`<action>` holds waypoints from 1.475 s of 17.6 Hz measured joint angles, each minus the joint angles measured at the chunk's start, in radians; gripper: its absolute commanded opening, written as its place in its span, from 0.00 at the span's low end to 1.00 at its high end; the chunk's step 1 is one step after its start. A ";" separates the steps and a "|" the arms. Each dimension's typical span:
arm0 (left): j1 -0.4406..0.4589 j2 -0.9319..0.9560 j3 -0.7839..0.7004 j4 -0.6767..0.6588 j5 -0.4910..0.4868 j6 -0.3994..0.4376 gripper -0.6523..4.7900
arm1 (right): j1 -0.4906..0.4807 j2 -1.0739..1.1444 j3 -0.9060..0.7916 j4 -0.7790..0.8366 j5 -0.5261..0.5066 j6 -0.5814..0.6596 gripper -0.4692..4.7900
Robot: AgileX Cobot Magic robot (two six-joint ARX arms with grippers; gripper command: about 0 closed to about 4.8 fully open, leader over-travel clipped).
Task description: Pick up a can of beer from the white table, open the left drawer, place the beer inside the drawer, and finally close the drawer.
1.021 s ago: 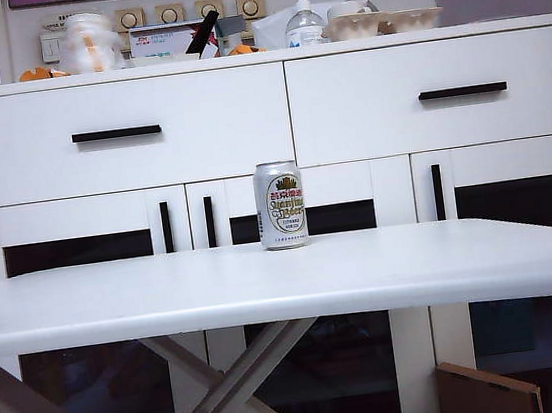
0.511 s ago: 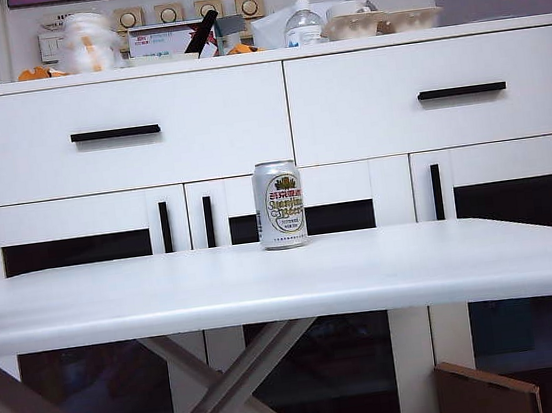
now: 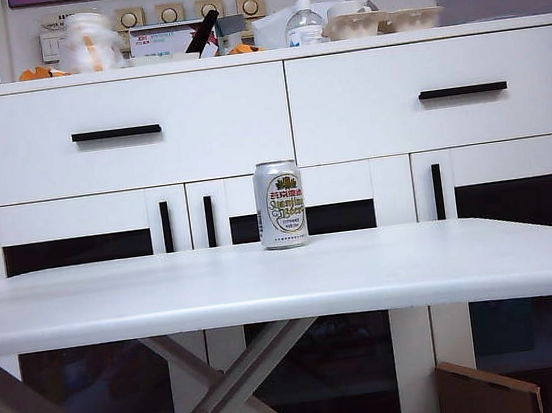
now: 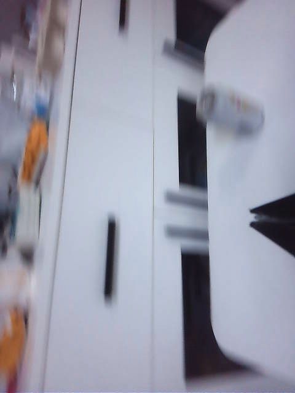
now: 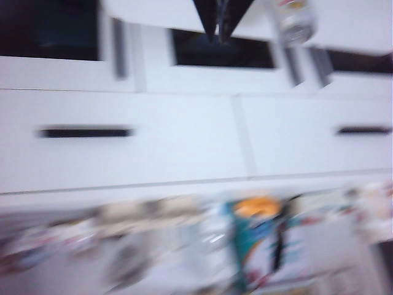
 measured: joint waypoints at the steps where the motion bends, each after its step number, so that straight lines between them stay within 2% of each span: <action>1: 0.000 0.030 0.047 -0.016 0.031 0.000 0.11 | 0.008 0.046 0.032 -0.002 -0.027 0.001 0.08; 4: -0.002 0.148 0.225 -0.098 0.074 0.002 0.11 | 0.107 0.182 0.135 0.033 -0.029 0.002 0.08; 8: -0.024 0.253 0.359 -0.132 0.125 0.007 0.11 | 0.229 0.354 0.220 0.144 -0.021 -0.004 0.08; 10: -0.037 0.279 0.378 -0.140 0.145 0.022 0.11 | 0.303 0.471 0.281 0.196 -0.017 -0.006 0.08; 14: -0.062 0.294 0.377 -0.140 0.145 0.026 0.11 | 0.375 0.670 0.401 0.263 -0.007 -0.057 0.10; 15: -0.064 0.293 0.377 -0.138 0.144 0.026 0.11 | 0.388 0.722 0.427 0.293 -0.008 -0.072 0.24; 16: -0.069 0.293 0.377 -0.137 0.141 0.025 0.11 | 0.397 0.772 0.455 0.316 -0.008 -0.079 0.51; 17: -0.078 0.293 0.377 -0.137 0.140 0.025 0.11 | 0.401 0.813 0.475 0.325 -0.006 -0.088 0.92; 18: -0.085 0.293 0.377 -0.138 0.140 0.023 0.11 | 0.402 0.845 0.496 0.331 0.010 -0.099 1.00; 20: -0.084 0.291 0.377 -0.136 0.143 0.022 0.11 | 0.411 0.914 0.533 0.360 0.076 -0.108 1.00; 26: -0.083 0.291 0.377 -0.135 0.140 0.022 0.11 | 0.428 1.125 0.663 0.414 0.096 -0.113 1.00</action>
